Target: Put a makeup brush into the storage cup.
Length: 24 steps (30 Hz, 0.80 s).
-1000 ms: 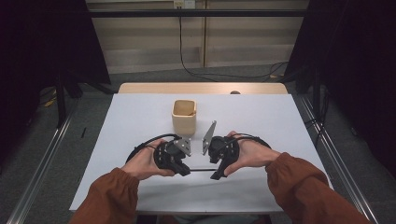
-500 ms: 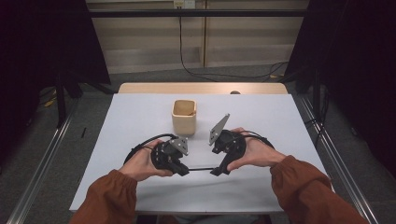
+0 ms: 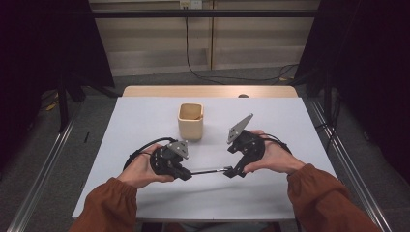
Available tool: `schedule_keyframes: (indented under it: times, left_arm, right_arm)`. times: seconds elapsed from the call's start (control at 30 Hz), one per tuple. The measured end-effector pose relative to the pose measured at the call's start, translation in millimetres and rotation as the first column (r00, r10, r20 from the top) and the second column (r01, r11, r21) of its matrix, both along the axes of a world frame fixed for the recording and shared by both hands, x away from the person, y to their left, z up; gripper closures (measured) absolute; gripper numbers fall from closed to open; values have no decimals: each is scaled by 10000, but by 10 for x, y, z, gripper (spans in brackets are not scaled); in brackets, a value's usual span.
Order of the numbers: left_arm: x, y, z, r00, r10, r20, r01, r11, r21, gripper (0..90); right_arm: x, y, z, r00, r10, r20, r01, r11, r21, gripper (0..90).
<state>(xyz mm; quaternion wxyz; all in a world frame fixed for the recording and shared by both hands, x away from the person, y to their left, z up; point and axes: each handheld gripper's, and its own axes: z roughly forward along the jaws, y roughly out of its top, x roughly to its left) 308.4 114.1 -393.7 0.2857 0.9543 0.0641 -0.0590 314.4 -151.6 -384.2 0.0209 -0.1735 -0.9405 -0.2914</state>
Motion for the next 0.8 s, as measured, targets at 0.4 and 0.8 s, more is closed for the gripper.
schedule_keyframes:
  times: [0.4,0.8]
  left_arm:
    - [-9,142,5,9988,483,-1,-483,9983,-338,854]
    - [-78,303,-20,9963,863,8,-857,9896,-1152,854]
  right_arm:
    - [-20,-348,-19,9964,-839,146,814,9889,1241,31]
    - [-127,-547,-37,9909,-1324,253,1246,9715,2015,24]
